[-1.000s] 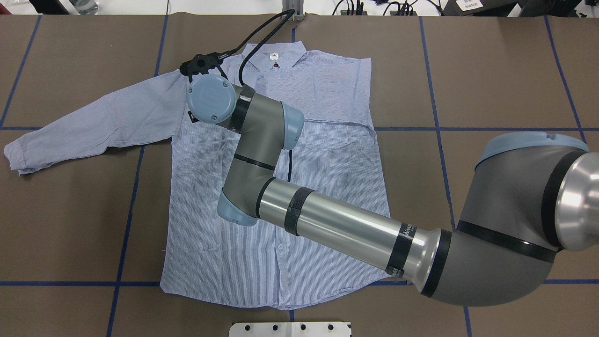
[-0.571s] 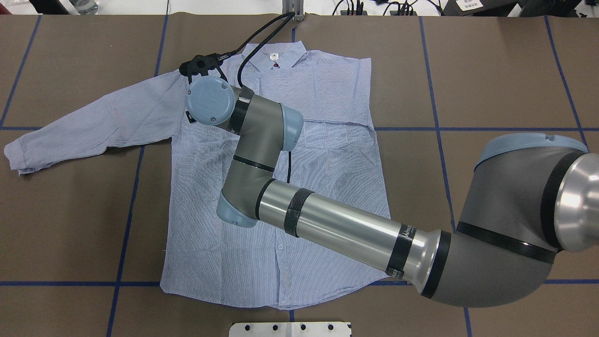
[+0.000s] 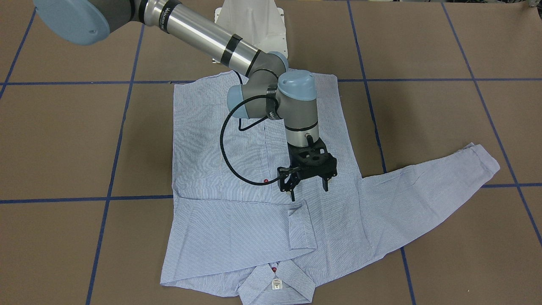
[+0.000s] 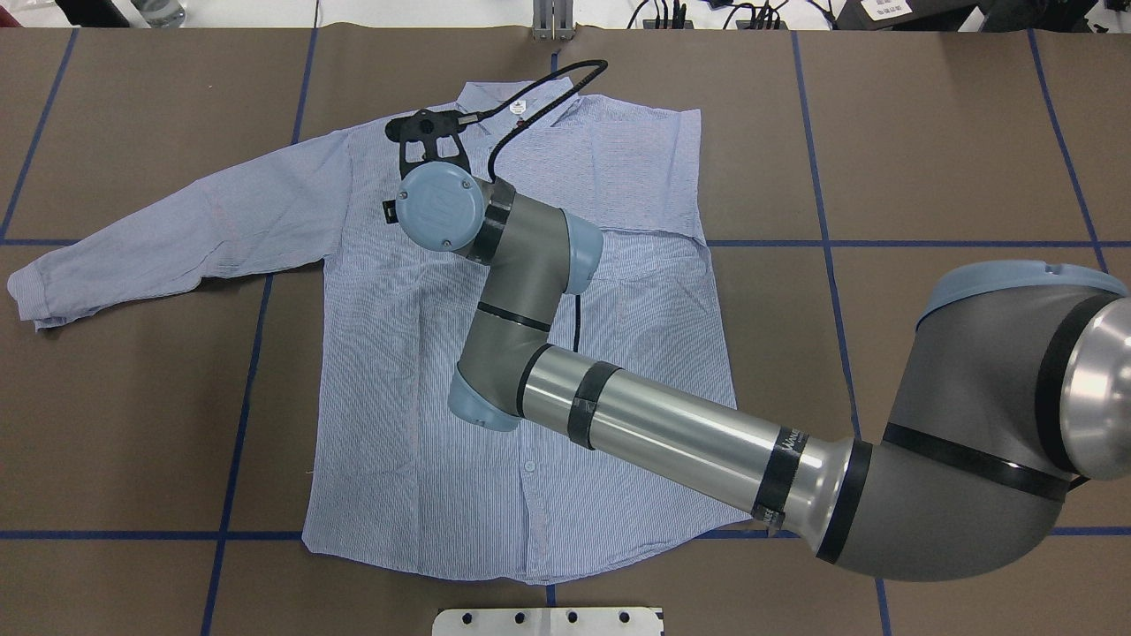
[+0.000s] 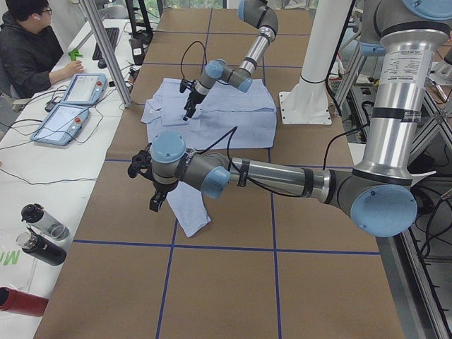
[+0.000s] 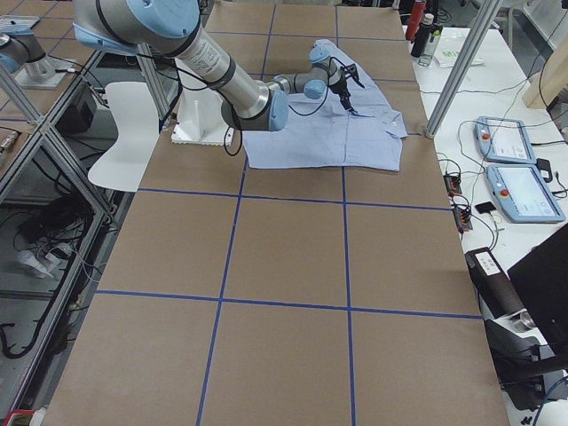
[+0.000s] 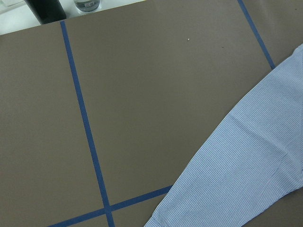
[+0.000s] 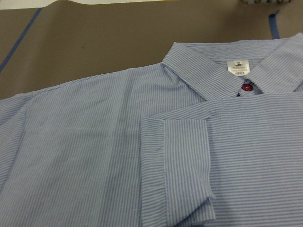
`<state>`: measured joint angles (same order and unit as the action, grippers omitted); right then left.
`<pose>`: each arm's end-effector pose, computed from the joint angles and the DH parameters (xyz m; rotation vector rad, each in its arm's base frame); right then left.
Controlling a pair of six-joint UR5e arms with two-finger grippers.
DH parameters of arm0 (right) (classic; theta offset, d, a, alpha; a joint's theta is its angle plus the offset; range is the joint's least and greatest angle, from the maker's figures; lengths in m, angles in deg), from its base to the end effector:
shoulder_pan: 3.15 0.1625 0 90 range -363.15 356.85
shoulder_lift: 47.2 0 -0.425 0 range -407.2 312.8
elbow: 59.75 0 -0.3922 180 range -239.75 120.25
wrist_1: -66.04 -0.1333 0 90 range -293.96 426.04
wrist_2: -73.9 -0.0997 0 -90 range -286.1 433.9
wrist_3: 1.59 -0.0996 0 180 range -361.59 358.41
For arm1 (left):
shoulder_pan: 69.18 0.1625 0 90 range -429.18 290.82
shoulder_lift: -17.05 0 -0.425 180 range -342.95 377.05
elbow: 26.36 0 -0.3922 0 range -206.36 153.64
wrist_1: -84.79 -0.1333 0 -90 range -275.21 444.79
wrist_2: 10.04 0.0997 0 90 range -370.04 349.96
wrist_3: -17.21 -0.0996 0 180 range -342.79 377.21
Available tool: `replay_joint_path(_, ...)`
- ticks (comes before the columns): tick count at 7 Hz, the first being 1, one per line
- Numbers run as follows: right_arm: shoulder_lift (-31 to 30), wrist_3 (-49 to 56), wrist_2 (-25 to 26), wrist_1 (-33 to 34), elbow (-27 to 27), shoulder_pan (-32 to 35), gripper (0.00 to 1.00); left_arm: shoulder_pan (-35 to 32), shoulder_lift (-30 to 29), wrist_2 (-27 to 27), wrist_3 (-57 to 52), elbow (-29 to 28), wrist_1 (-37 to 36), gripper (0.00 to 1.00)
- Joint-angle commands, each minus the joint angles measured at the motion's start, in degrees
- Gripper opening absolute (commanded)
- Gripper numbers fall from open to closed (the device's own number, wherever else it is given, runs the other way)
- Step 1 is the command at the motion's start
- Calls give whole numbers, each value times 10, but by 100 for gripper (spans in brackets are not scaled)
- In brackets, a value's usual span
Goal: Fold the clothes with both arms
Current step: 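Lay the held sleeve across the chest below the collar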
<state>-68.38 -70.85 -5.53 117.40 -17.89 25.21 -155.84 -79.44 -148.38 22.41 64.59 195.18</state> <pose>-0.7185 -0.5601 0.1418 0.5824 -0.8708 0.2161 -0.0264 -0.5585 0.5460 0.3933 0.8579 0.1748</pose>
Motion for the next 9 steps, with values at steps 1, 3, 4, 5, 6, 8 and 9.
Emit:
replay_joint_path(1,-1,-33,3,-2,-18,2,96,0,0,0,0,0,0,100)
replay_joint_path(3,10,-32,-3,-4,-42,3,65,0,0,0,-1,0,0,100)
replay_joint_path(4,10,-31,-10,-24,-51,3,37,0,1,0,-2,-1,0,100)
replay_joint_path(5,13,-30,-15,-35,-53,4,15,0,1,0,-3,-2,0,100)
replay_joint_path(6,16,-26,-19,-35,-53,6,3,0,1,0,-4,-8,10,100)
replay_joint_path(8,28,-19,-34,-35,-53,15,0,0,2,0,-3,-16,20,100)
replay_joint_path(9,31,-15,-36,-35,-53,18,0,0,2,0,-3,-16,20,100)
